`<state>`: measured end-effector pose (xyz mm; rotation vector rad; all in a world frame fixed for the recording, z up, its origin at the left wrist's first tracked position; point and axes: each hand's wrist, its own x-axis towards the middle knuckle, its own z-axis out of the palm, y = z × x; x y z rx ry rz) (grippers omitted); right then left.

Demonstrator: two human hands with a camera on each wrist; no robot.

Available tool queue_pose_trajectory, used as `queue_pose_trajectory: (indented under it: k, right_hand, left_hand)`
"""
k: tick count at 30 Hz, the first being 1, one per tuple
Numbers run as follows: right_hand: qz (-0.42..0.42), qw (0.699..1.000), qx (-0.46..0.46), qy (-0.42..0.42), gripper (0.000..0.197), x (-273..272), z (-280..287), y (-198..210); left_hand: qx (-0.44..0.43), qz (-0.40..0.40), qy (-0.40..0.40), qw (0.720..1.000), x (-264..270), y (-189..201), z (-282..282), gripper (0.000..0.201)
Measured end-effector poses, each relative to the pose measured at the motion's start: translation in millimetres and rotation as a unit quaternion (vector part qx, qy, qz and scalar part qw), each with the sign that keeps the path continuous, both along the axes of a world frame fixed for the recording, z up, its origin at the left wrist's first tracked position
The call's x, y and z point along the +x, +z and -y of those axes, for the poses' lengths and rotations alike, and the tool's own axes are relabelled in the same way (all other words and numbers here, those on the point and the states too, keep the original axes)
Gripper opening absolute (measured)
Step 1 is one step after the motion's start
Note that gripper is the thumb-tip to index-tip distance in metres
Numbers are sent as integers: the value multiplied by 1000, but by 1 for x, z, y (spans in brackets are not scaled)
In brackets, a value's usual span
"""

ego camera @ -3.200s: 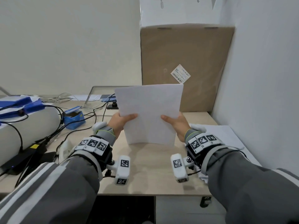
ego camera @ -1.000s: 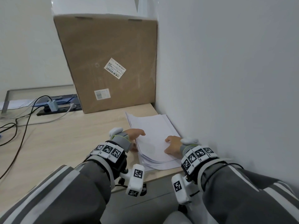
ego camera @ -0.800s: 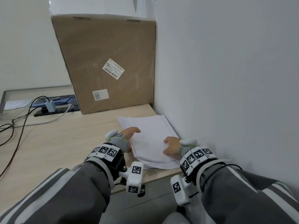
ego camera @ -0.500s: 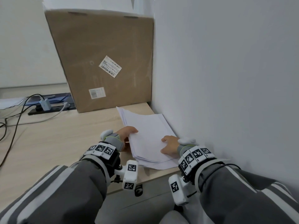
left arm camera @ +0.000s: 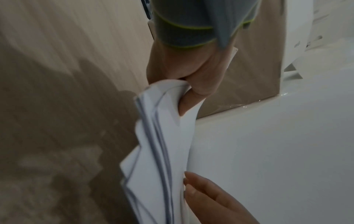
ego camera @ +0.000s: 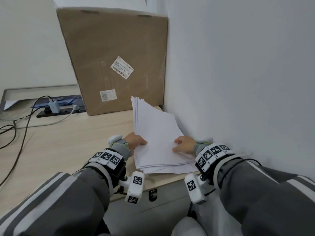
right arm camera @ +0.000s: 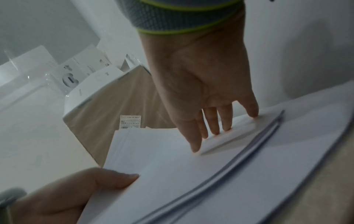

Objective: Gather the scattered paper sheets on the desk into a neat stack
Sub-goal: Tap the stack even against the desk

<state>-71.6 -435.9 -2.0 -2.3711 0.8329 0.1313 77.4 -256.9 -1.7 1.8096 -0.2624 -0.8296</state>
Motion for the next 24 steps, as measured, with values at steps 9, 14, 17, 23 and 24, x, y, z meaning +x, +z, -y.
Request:
queue_pose_trajectory:
  k: [9, 14, 17, 23, 24]
  right_hand:
    - [266, 886, 378, -19, 67, 22, -11, 66]
    - [395, 851, 345, 12, 51, 48, -40, 122]
    - [396, 841, 363, 56, 41, 52, -68, 120]
    - [382, 838, 387, 53, 38, 63, -94, 88]
    - [383, 837, 390, 42, 37, 67, -97, 88]
  left_hand:
    - [-222, 50, 19, 974, 0, 64, -93, 43]
    - [-304, 131, 42, 943, 11, 112, -118, 51]
    - [-315, 139, 15, 939, 16, 116, -134, 74]
    - [-310, 159, 16, 937, 15, 101, -137, 66]
    - [-308, 161, 24, 937, 18, 103, -136, 69]
